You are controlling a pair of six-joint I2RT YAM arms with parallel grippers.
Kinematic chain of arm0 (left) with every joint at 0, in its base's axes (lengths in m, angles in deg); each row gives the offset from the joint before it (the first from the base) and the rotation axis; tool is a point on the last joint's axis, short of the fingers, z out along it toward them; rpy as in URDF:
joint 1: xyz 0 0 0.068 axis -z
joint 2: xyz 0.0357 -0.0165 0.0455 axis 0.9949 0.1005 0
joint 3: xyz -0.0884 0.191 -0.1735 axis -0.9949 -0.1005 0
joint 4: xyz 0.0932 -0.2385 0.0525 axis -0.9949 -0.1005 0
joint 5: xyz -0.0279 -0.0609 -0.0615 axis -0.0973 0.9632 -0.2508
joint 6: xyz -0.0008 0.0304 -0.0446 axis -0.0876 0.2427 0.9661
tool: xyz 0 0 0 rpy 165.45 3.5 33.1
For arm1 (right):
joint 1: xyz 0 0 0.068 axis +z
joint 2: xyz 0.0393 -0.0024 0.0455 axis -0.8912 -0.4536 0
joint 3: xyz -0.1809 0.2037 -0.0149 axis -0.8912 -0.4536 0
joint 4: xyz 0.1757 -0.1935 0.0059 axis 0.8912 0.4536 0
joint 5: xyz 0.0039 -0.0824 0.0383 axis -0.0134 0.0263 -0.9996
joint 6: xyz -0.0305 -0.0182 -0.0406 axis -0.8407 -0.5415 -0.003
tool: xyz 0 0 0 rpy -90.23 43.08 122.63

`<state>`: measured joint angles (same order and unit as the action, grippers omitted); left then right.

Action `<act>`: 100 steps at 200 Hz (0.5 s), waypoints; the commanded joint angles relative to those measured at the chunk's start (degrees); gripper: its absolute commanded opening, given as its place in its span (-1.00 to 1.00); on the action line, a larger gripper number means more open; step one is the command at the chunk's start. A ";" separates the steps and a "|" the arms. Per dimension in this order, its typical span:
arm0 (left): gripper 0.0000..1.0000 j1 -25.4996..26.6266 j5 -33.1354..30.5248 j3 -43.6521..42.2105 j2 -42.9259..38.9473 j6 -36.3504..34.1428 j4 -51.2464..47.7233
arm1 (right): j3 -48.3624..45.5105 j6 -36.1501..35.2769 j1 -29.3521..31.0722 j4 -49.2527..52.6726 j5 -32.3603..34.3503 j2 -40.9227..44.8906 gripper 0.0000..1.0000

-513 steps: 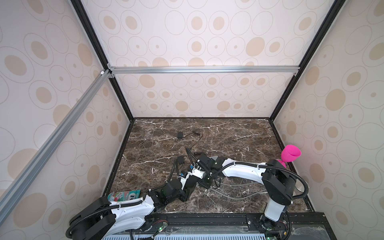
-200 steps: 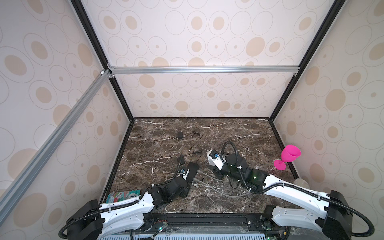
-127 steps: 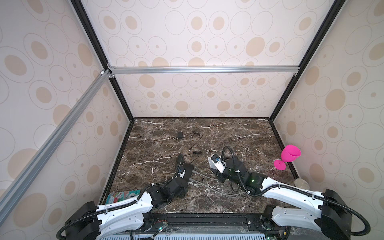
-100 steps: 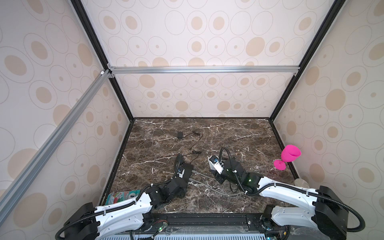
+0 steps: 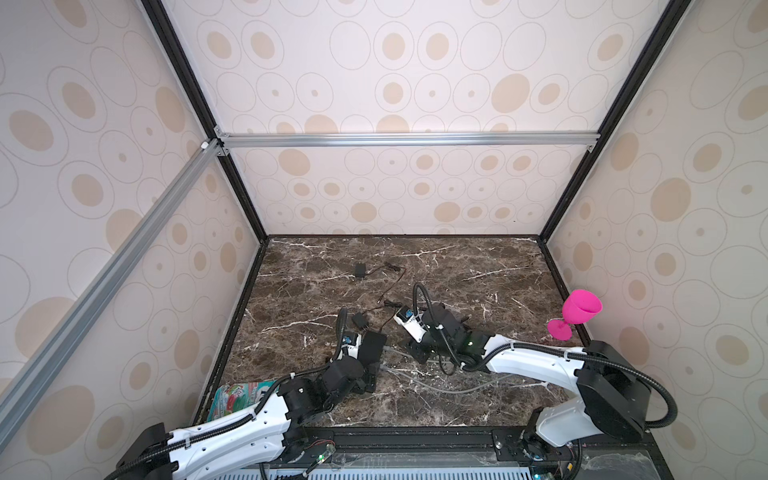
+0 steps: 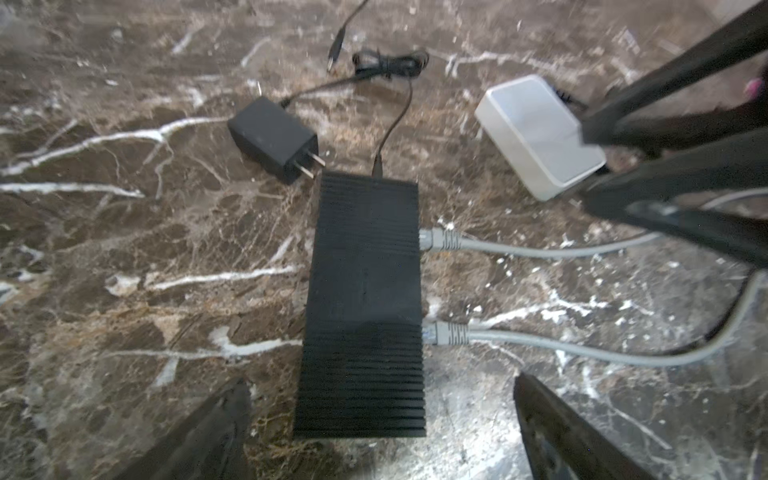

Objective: Insert the plug into the switch port

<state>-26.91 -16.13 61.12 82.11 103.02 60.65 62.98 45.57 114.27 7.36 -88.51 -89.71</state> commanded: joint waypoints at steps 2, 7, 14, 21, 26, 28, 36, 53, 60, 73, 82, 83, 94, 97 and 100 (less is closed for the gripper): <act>0.96 0.16 -4.00 0.35 -5.28 2.82 -2.54 | 2.96 3.74 -0.33 2.53 -3.82 -3.68 -0.18; 0.96 0.03 -4.80 0.26 -6.88 3.36 -2.86 | 3.56 4.95 -0.33 2.49 -4.60 -4.65 -0.19; 0.96 -0.10 -5.95 0.10 -9.03 4.04 -3.18 | 4.34 6.98 -0.35 2.14 -5.74 -5.95 -0.20; 0.96 -0.12 -6.90 -0.12 -11.37 4.40 -3.07 | 4.98 9.51 -0.30 1.64 -6.59 -7.20 -0.21; 0.96 -0.21 -7.39 -0.24 -12.98 4.63 -2.86 | 5.32 11.71 -0.31 1.05 -6.73 -8.02 -0.21; 0.96 -0.20 -7.55 -0.33 -13.68 4.70 -2.79 | 5.43 12.67 -0.32 0.78 -6.69 -8.32 -0.21; 0.96 -0.23 -8.34 -0.59 -16.49 4.91 -2.43 | 5.66 16.97 -0.28 -0.65 -6.88 -9.69 -0.20; 0.95 -0.26 -9.34 -0.88 -22.01 4.01 -1.90 | 6.44 26.31 -0.32 -2.92 -7.59 -12.39 -0.20; 0.95 -0.28 -9.69 -0.72 -23.80 3.66 -2.01 | 6.52 30.36 -0.26 -3.84 -7.55 -13.27 -0.20; 0.94 -0.27 -10.15 -0.30 -26.00 3.07 -2.71 | 6.47 37.10 -0.03 -4.55 -6.75 -14.59 -0.20; 0.94 -0.28 -10.06 -0.05 -26.71 2.67 -3.03 | 6.49 40.52 0.24 -4.82 -6.24 -15.14 -0.20; 0.94 -0.28 -10.07 -0.03 -26.79 2.65 -3.06 | 6.47 40.88 0.25 -4.86 -6.19 -15.22 -0.20; 0.95 -0.28 -9.86 0.33 -26.79 2.31 -3.44 | 6.19 43.56 0.72 -6.12 -6.18 -15.75 -0.20; 0.95 -0.28 -9.77 0.35 -26.86 2.22 -3.57 | 6.07 44.17 0.77 -6.49 -6.22 -15.80 -0.20; 0.95 -0.34 -9.70 0.43 -26.73 2.14 -3.67 | 5.92 44.86 0.90 -6.98 -6.23 -15.93 -0.20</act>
<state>-27.09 -23.99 60.44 55.86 105.44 59.23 68.36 77.86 114.46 4.30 -94.74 -104.58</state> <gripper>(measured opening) 0.973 0.398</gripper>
